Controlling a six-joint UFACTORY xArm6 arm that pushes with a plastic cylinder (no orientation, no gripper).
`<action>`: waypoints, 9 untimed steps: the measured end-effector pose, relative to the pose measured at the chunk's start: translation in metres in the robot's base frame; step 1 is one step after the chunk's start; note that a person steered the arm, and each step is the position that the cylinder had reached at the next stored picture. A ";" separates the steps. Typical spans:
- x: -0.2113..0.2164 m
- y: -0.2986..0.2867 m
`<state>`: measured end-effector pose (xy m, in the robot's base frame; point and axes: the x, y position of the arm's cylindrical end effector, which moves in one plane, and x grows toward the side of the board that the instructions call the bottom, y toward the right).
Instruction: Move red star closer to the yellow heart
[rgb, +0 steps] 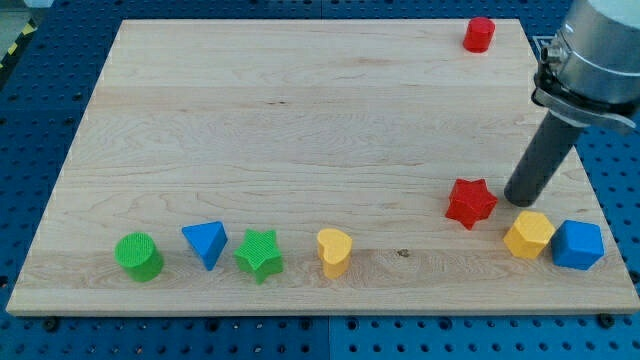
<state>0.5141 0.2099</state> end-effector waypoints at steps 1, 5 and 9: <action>0.000 -0.012; -0.002 -0.049; 0.032 -0.096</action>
<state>0.5462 0.1142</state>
